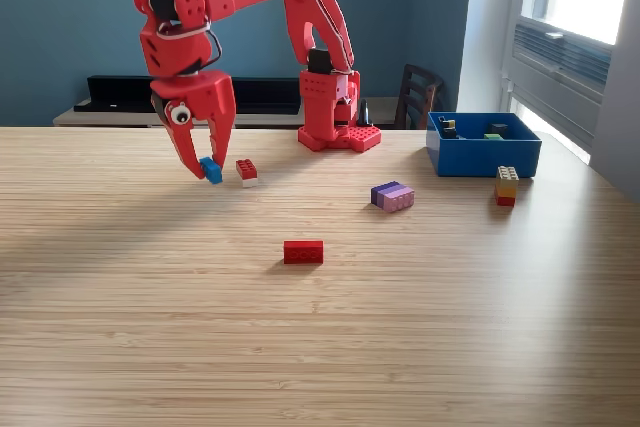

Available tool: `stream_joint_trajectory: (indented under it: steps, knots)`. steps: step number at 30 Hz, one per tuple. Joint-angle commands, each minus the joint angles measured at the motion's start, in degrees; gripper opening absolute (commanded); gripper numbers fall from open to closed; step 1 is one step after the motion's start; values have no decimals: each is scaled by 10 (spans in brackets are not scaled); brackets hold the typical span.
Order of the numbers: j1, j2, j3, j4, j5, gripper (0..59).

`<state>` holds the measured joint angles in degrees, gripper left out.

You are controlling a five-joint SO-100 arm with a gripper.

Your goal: Grasp a lego block and put it in the bin.

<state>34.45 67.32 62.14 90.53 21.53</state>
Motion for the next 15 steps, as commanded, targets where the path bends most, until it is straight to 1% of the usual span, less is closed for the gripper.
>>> stream_joint_trajectory:
  steps: [1,4,10,15]
  knots:
    - [-122,22,-200,107,-46,1]
    - [-218,24,-194,119,-65,1]
    - [-425,48,-86,117,-78,1]
    - [-611,68,-50,117,-89,1]
